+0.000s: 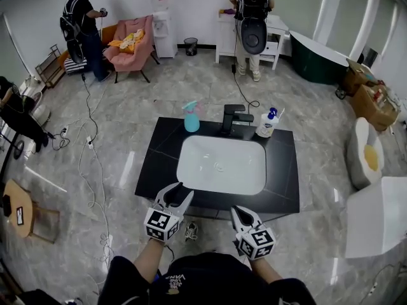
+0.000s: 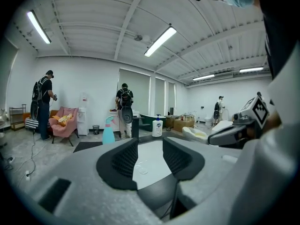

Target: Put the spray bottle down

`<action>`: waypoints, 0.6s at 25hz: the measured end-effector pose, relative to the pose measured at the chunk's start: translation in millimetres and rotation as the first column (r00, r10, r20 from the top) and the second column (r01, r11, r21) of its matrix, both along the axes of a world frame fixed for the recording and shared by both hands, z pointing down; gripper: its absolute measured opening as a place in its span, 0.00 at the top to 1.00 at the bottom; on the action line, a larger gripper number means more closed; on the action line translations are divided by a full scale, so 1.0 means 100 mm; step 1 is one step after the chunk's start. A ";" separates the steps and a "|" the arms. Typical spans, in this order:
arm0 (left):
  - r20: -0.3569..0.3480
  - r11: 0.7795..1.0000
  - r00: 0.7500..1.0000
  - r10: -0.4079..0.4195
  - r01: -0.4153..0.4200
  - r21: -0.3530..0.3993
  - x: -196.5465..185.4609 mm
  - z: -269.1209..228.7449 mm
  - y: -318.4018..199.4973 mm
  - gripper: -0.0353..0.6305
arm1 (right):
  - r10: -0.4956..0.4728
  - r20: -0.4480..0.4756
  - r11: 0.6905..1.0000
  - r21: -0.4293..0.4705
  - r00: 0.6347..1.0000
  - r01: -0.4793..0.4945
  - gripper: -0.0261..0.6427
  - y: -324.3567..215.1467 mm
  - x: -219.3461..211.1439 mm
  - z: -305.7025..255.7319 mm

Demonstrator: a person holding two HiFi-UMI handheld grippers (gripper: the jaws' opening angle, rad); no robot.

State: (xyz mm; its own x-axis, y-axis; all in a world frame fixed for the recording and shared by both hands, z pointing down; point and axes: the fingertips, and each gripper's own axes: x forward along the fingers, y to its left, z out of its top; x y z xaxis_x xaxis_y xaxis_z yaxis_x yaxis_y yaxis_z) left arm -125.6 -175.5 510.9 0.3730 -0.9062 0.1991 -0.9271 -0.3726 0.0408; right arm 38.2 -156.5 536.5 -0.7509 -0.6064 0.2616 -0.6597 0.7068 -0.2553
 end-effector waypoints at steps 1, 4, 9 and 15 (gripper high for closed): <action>0.000 1.000 1.000 0.002 -0.002 0.000 0.06 0.01 0.08 0.69 | 0.001 0.002 1.000 0.002 1.000 -0.001 0.96 0.04 0.04 0.00; 0.002 1.000 1.000 0.006 -0.006 -0.003 0.23 0.05 0.34 0.76 | 0.015 0.002 1.000 0.009 1.000 -0.015 0.96 0.17 0.16 -0.03; 0.010 1.000 1.000 0.000 0.000 0.005 0.44 0.08 0.72 0.90 | 0.006 0.001 1.000 0.003 1.000 -0.006 0.96 0.41 0.34 0.10; -0.017 1.000 1.000 -0.006 0.006 -0.001 0.60 0.08 1.03 0.91 | -0.007 -0.009 1.000 -0.011 1.000 0.007 0.96 0.60 0.43 0.17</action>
